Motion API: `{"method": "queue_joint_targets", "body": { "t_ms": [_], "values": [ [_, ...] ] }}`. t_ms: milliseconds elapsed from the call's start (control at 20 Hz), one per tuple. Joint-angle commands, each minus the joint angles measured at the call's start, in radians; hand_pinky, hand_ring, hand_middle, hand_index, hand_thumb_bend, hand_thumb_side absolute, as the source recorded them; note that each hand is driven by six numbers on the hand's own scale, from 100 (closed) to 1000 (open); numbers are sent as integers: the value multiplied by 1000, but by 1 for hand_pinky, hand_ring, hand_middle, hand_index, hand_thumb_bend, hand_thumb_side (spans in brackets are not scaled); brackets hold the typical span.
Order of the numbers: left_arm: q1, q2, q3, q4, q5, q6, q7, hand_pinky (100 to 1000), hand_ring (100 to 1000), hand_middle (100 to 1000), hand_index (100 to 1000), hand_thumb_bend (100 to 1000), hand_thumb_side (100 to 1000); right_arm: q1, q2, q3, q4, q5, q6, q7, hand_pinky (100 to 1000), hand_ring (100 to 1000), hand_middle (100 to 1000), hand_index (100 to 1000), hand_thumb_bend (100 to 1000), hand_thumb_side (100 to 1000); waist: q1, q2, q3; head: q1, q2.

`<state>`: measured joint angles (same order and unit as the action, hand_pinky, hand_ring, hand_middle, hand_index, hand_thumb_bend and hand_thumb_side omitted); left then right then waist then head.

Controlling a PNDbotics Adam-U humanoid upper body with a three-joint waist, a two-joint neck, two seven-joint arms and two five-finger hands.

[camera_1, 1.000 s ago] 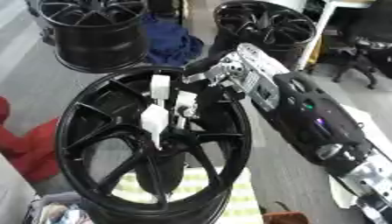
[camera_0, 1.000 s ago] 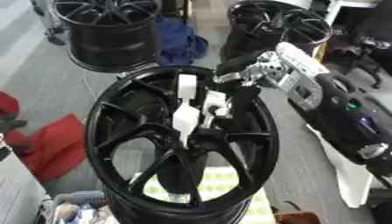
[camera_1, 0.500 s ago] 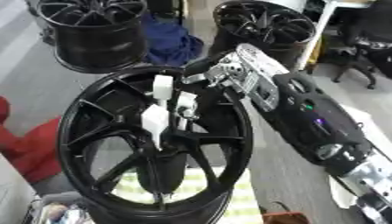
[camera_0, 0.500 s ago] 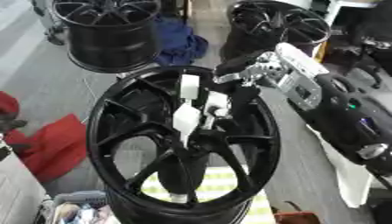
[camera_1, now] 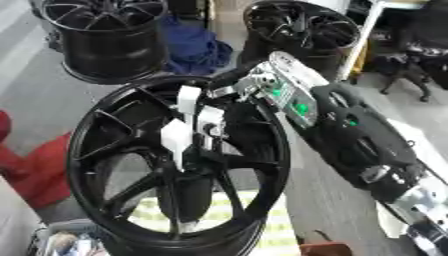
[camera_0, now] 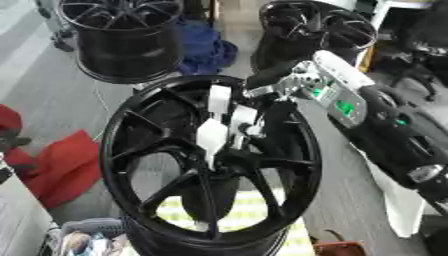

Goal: Pull the pin out of the wheel hub.

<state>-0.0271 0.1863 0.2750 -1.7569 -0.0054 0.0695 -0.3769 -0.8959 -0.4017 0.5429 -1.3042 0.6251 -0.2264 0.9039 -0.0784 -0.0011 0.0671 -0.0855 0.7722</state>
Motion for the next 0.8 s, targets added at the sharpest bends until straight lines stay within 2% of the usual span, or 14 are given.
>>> {"method": "queue_joint_targets", "body": {
  "t_ms": [50, 250, 400, 800],
  "values": [
    [-11, 20, 0, -19, 2, -2, -2, 708, 1000, 764, 889, 111, 707, -25, -30, -6, -44, -26, -5, 3, 529, 522, 586, 722, 100, 356, 4, -9, -1, -1, -2],
    [-11, 20, 0, -18, 2, -1, -2, 708, 1000, 764, 889, 111, 708, -32, -38, -5, -89, -48, -1, 3, 453, 461, 529, 681, 100, 226, 4, -9, -1, -2, -2],
    [-11, 20, 0, -19, 2, -1, -2, 708, 1000, 764, 889, 110, 708, -38, -46, -7, -119, -58, 6, 3, 425, 435, 511, 667, 100, 182, 4, -10, -1, -1, -2],
    [-11, 21, 0, -19, 3, 0, -1, 708, 1000, 765, 889, 111, 707, -65, -85, -27, -182, -86, 30, 3, 417, 427, 500, 660, 100, 156, 1, -13, -2, 1, -2]
  ]
}}
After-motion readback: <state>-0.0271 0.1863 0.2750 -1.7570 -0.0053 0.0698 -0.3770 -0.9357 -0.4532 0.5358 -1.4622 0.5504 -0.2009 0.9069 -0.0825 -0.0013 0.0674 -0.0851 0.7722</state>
